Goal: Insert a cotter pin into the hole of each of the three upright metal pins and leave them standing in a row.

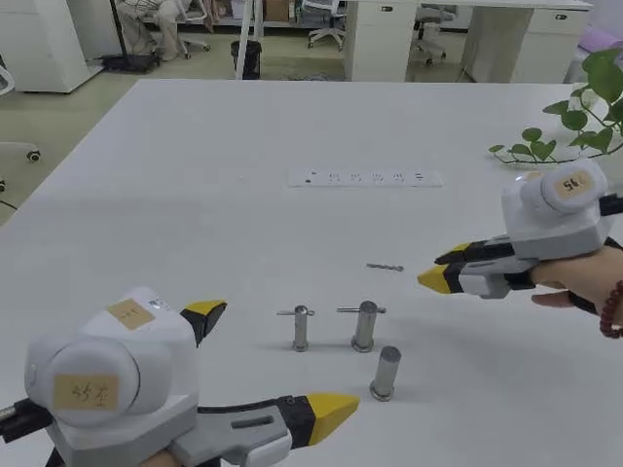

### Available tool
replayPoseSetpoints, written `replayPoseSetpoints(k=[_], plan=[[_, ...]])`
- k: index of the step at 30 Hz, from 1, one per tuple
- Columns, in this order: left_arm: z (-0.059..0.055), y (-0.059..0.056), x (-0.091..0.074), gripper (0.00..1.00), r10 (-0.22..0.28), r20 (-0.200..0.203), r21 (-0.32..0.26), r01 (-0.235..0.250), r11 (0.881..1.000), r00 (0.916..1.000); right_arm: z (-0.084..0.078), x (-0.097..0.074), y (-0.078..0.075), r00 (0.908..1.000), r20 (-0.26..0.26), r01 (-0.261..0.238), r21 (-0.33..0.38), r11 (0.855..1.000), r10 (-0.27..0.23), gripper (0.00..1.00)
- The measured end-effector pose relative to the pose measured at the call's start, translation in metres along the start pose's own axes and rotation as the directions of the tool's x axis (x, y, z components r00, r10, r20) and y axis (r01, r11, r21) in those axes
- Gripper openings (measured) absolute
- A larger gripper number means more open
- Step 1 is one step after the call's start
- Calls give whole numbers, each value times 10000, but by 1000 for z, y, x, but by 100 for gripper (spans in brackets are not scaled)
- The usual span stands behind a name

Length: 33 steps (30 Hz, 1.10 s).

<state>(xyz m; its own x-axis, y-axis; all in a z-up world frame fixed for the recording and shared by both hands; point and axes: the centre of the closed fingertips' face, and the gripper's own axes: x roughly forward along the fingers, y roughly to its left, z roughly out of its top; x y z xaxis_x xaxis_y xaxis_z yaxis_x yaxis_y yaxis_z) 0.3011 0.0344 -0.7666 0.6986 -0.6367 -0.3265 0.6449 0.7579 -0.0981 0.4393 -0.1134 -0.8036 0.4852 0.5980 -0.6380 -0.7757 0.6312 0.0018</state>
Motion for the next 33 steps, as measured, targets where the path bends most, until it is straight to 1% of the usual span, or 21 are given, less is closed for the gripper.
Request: replayPoseSetpoints(k=[1,3,4,6,8,9,15,16,17,18,20,25,26,27,28,30,31,33], plan=[[2,0,0,99,-6,149,-62,6,10000,9999,1,3,-3,10000,-83,7,-71,10000,-8,26],[4,0,-1,99,2,244,-46,-1,10000,9997,2,11,-8,9994,-351,-88,-318,9995,77,26],[4,0,-1,99,11,232,16,-11,10000,9997,3,14,-10,9991,-421,-64,-364,9993,49,25],[4,1,-1,99,53,202,171,-57,9998,9998,4,21,-12,9984,-536,-196,-480,9987,171,24],[4,1,0,99,55,207,187,-59,9998,9998,1,29,-18,9959,-896,-175,-808,9966,102,23],[3,2,0,99,66,178,189,-69,9998,9998,-1,33,-18,9934,-1124,-325,-999,9945,212,23],[1,4,1,99,79,78,181,-80,9998,9999,-5,53,-27,9870,-1572,-522,-1192,9915,331,20],[1,4,1,98,63,62,184,-64,9998,10000,-9,56,-27,9825,-1809,-691,-1366,9882,437,20],[0,4,1,98,48,14,201,-49,9998,10000,-10,57,-27,9811,-1879,-728,-1375,9878,461,19],[-1,5,2,98,50,-64,252,-49,9997,10000,-16,64,-32,9757,-2123,-851,-1411,9863,538,19],[-3,5,2,97,46,-208,303,-40,9995,9998,-19,69,-34,9729,-2246,-918,-1573,9833,549,18],[-5,8,2,97,82,-243,243,-76,9997,9997,-16,75,-33,9714,-2263,-1125,-1686,9792,726,16],[-6,9,2,97,97,-242,238,-91,9997,9997,-15,77,-32,9700,-2291,-1224,-1713,9776,813,16],[-6,9,2,97,105,-246,225,-100,9997,9996,-16,77,-31,9667,-2396,-1335,-1709,9762,903,16],[-6,10,2,97,115,-252,199,-110,9997,9996,-13,81,-33,9690,-2298,-1324,-1744,9757,904,15],[-7,11,2,97,143,-282,160,-139,9998,9995,-14,82,-34,9640,-2471,-1427,-1699,9751,981,13],[-8,12,2,97,154,-298,157,-149,9998,9994,-15,82,-33,9587,-2610,-1593,-1631,9737,1132,12],[-7,13,2,97,176,-283,152,-172,9997,9994,-15,82,-36,9545,-2789,-1510,-1467,9776,1056,11]])
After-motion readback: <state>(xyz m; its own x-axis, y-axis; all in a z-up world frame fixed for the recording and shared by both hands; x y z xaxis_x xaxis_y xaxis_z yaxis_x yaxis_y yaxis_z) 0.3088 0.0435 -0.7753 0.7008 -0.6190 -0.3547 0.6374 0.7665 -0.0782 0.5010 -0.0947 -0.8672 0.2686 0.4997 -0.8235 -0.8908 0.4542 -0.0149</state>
